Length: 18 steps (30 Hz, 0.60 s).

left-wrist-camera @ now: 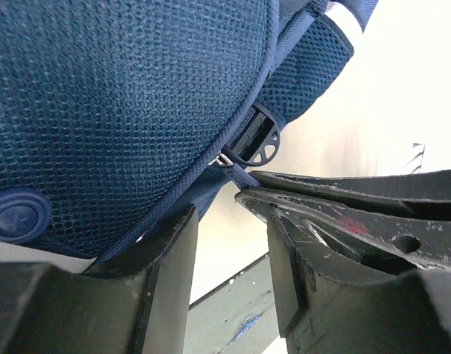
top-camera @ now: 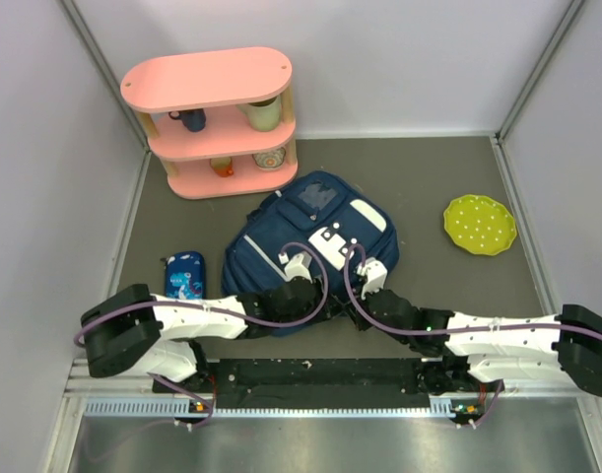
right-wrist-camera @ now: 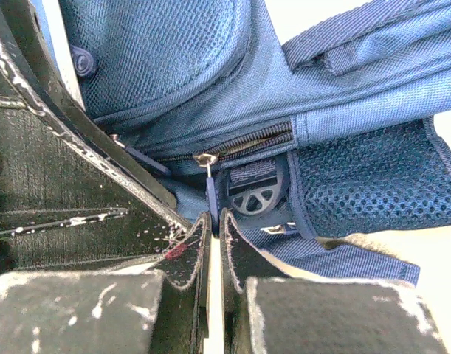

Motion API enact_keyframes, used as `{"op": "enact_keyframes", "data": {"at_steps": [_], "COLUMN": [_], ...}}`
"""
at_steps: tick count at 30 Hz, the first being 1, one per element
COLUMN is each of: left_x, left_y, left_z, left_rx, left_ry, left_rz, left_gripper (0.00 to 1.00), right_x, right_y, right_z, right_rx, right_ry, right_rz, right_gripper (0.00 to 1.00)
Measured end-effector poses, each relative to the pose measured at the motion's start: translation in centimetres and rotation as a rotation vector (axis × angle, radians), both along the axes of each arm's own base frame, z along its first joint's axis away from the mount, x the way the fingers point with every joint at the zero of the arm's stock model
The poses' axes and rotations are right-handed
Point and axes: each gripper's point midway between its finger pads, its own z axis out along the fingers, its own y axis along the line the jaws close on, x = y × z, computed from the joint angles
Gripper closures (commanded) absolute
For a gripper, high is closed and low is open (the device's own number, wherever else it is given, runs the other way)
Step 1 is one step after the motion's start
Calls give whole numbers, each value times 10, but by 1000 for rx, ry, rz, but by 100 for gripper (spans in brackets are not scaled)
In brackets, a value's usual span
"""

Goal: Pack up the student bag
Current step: Unzip the student bag at the center of the board.

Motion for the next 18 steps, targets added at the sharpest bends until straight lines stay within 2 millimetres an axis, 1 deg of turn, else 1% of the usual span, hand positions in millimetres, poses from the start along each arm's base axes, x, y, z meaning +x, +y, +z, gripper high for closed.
{"op": "enact_keyframes", "data": {"at_steps": [5, 6, 8, 13, 16, 18], "left_x": [2, 3, 4, 8, 11, 13], "left_y": [-6, -7, -6, 4, 3, 1], "left_z": [-6, -6, -4, 8, 14, 15], "left_rx": [-12, -19, -48, -158, -190, -204], "left_ry": [49, 58, 65, 46, 43, 51], "left_rz": [39, 53, 75, 148, 170, 179], "left_gripper": [50, 49, 47, 43, 43, 43], "right_x": [4, 5, 5, 2, 1, 1], "right_y": [-7, -7, -8, -3, -3, -2], "right_z": [-3, -3, -3, -1, -1, 0], "right_rx": [-33, -36, -39, -9, -2, 0], "right_ry": [-29, -34, -41, -49, -50, -50], "right_rz": [-13, -14, -16, 1, 5, 6], "right_gripper": [100, 100, 100, 100, 100, 100]}}
